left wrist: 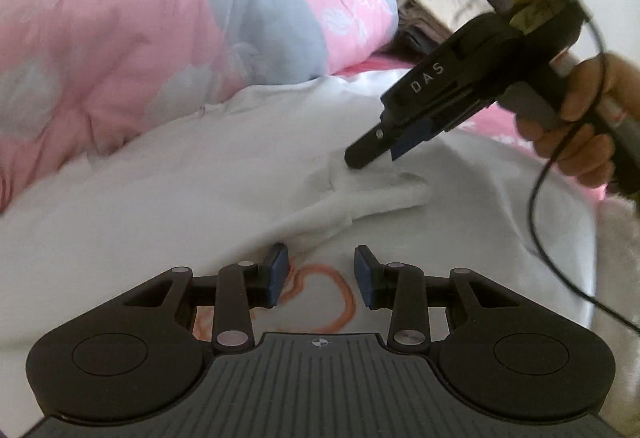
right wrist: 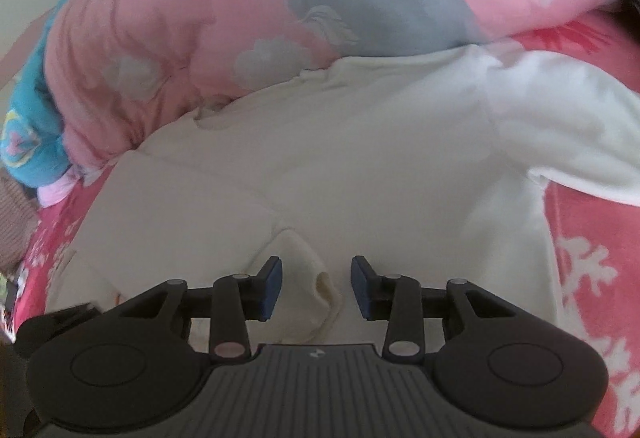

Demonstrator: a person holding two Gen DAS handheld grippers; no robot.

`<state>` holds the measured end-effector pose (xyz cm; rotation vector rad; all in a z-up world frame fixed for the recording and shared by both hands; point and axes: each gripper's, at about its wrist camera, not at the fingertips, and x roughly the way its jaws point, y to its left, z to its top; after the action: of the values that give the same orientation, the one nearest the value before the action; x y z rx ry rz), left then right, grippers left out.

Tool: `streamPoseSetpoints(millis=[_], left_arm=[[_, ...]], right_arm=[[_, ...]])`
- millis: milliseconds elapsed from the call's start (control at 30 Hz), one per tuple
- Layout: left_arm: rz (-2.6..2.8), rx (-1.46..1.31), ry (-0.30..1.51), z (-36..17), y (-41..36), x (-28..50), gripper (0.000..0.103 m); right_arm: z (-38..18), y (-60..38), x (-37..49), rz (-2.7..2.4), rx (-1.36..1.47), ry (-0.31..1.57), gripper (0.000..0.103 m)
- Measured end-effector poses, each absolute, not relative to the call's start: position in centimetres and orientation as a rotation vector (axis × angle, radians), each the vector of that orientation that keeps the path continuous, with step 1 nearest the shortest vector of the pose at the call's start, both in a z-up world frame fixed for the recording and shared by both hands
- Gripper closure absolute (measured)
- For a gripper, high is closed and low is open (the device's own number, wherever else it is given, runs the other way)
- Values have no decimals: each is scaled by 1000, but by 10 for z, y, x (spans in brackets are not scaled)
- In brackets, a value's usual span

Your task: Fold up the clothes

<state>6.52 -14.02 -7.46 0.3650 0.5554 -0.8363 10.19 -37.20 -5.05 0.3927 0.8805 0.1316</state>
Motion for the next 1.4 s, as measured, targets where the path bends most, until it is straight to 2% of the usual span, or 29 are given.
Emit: streamPoseSetpoints(millis=[67,100,133,167,200,233,400,667,767,1000,1133,1267,1333,1400], left_arm=[[-839,394,543,-76,-147,66,67],[-841,407,539,-77,-150,66,70],[-848,407,540,-77,-152,67,75],[-858,397,542,-77,-152,69,80],[-869,382,548,-77,-152,70,92],[-872,361,555,-77,-152,71,95],[-876,243,580,-74,-150,80,102],[-900,135,493,-37,-166,104,103],[-910,140,518,-45,-177,108,103],[-935,106,659,-67,-179,106,101],[-906,62,687,-53,-150,102,97],[-803,5,701,-38,-98,107,95],[-701,-31,715,-33,-67,115,94],[-598,-67,727,-29,-35,124,94]], right_arm=[[-52,-368,100,160,382,876,71],[-52,-367,100,171,375,876,83],[-53,-367,100,175,377,872,94],[-53,-367,100,179,379,868,95],[-53,-368,101,183,387,864,97],[-53,-370,102,187,394,860,99],[-45,-374,112,191,406,842,100],[4,-375,144,196,315,732,100],[16,-371,152,177,243,689,100],[-32,-375,155,88,198,777,100],[-46,-392,155,45,307,805,93],[-21,-390,135,64,284,711,87],[-9,-376,120,126,192,667,69],[1,-352,104,203,42,633,58]])
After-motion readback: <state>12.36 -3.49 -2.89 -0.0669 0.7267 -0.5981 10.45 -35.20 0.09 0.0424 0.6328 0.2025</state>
